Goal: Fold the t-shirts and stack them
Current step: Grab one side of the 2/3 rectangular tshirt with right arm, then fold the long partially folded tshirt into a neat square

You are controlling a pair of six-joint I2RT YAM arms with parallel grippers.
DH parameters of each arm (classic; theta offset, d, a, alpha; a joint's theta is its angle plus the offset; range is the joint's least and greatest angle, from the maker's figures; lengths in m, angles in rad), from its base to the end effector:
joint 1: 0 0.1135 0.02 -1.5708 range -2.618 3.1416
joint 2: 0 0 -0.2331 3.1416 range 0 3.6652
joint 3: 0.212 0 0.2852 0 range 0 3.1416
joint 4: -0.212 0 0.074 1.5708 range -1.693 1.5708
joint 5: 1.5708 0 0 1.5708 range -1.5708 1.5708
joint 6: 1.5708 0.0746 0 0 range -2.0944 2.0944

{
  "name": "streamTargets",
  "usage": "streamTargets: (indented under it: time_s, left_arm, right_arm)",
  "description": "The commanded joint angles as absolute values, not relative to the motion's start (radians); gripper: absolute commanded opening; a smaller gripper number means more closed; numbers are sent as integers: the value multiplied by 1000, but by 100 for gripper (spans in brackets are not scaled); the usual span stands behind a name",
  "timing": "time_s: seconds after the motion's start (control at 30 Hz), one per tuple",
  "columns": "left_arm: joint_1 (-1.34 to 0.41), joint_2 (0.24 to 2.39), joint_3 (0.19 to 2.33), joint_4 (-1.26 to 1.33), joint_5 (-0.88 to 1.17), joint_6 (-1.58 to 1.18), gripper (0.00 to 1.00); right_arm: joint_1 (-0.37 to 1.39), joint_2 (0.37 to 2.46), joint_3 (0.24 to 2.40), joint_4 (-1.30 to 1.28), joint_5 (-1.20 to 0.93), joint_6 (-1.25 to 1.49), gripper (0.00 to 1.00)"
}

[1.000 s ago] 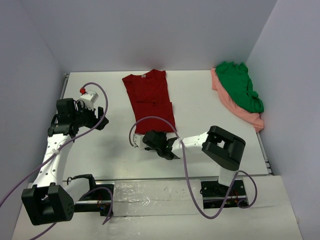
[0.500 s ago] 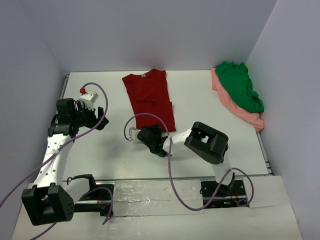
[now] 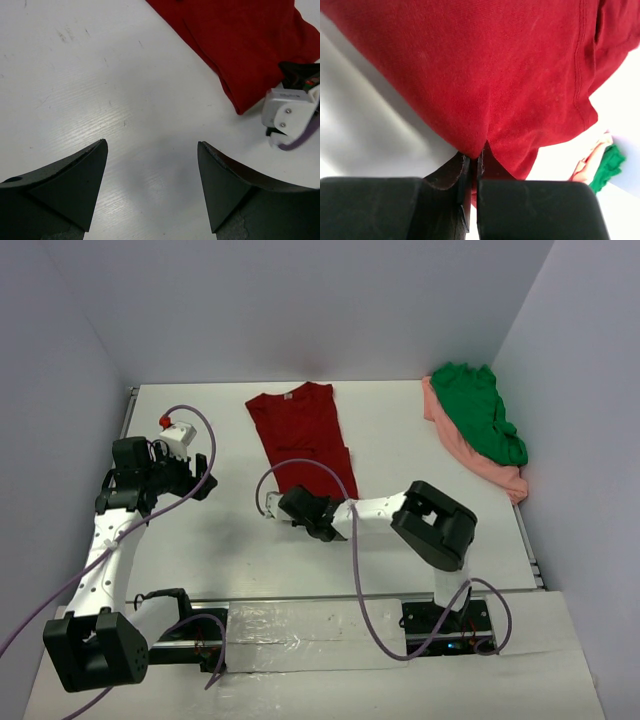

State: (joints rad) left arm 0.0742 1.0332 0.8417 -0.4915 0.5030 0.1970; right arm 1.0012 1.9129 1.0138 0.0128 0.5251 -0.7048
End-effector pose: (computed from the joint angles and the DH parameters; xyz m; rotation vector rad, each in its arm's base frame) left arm 0.2957 -0.0141 0.2316 0.3978 2.1496 -0.4129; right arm 0.2506 0.3220 0.0449 -1.6214 1.7144 -0.5008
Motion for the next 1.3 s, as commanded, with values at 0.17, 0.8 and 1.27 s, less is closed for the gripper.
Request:
streamTargets:
  time_s: [0.17,0.8,1.27]
  left_arm:
    - [83,997,845,-500,532,216,82]
    - [83,1014,862,-517,552,221,82]
    - [83,1015,857,-522,563,229,82]
  right_arm:
    - [1190,1658,1052,-490,322,-517,0]
    - [1092,1722,1465,-697,316,-597,0]
    - [879,2129,1928,-519,448,-802,0]
